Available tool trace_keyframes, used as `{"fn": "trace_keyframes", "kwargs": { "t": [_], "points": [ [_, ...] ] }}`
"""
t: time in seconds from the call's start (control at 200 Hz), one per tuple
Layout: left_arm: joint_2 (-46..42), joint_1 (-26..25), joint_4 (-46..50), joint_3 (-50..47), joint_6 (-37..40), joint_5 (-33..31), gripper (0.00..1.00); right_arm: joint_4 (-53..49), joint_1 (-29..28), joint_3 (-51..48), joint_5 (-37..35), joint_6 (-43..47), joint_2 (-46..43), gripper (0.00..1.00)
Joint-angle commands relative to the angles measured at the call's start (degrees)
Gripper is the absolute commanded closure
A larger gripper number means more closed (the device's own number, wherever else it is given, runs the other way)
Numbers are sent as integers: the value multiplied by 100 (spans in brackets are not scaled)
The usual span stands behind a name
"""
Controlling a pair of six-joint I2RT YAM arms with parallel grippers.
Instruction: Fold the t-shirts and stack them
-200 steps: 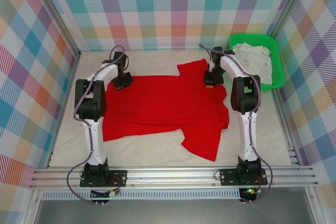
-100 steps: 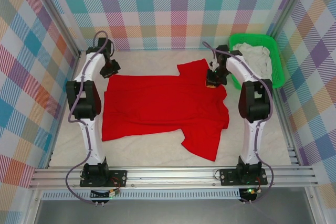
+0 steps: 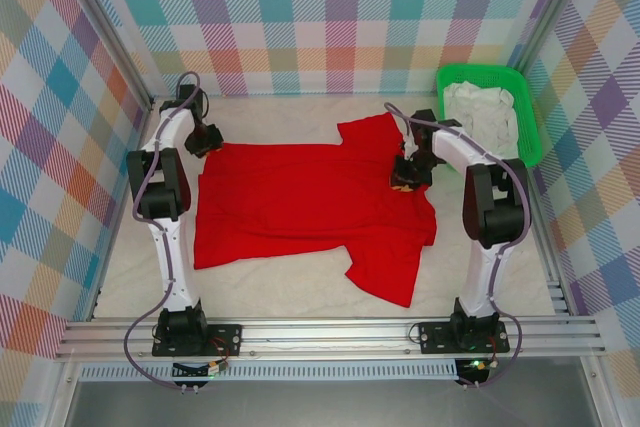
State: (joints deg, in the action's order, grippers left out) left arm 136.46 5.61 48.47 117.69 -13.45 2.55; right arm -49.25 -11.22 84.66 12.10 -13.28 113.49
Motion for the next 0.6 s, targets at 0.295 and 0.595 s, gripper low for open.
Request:
{"fn": "trace_keyframes", "kwargs": {
  "t": [0.295,0.595],
  "points": [
    [331,1,122,664,434,-112,50,265,-108,-454,74,-120,-231,81],
    [796,-2,479,1095,788,40,57,293,-108,-600,3,-122,-227,81]
  ]
}}
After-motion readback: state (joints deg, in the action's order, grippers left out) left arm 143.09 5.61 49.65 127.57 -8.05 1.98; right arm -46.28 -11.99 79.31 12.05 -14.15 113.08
